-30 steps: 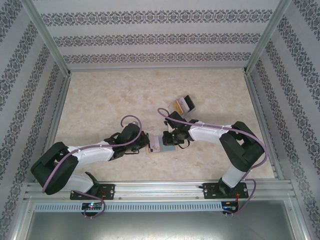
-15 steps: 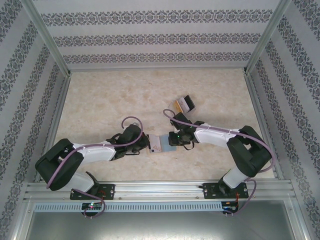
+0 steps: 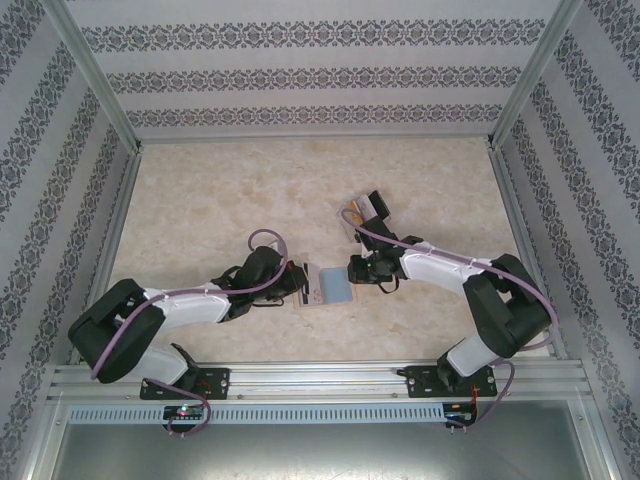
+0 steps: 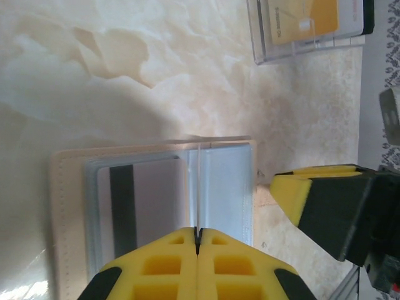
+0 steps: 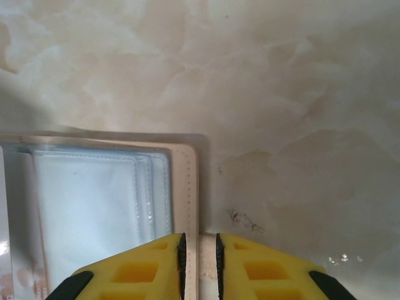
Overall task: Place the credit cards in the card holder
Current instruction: Insert the credit card into the card slot.
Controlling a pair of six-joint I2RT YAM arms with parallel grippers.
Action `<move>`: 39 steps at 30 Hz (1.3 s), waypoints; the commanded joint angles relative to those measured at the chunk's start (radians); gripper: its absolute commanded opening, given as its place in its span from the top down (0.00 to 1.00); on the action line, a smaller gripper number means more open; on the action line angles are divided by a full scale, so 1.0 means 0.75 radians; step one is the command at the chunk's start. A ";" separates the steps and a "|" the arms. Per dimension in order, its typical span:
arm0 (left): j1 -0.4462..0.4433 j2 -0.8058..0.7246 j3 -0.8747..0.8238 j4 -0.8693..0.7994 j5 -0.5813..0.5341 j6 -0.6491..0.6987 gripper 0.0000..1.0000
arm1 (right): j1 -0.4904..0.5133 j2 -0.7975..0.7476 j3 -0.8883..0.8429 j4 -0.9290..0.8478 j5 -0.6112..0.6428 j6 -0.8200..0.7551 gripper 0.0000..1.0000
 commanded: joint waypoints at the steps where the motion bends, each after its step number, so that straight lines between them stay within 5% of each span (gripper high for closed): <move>1: -0.023 0.059 -0.022 0.149 0.055 0.005 1.00 | -0.009 0.041 -0.016 0.011 -0.025 -0.030 0.78; 24: -0.080 0.319 0.007 0.308 0.089 -0.088 1.00 | -0.005 0.151 -0.030 0.016 -0.006 -0.013 0.78; 34: -0.086 0.187 0.024 -0.013 0.039 -0.011 1.00 | -0.009 0.130 -0.041 0.007 0.007 -0.018 0.78; 39: -0.086 0.216 0.028 0.062 -0.016 -0.050 1.00 | -0.009 0.141 -0.041 0.028 -0.015 -0.003 0.77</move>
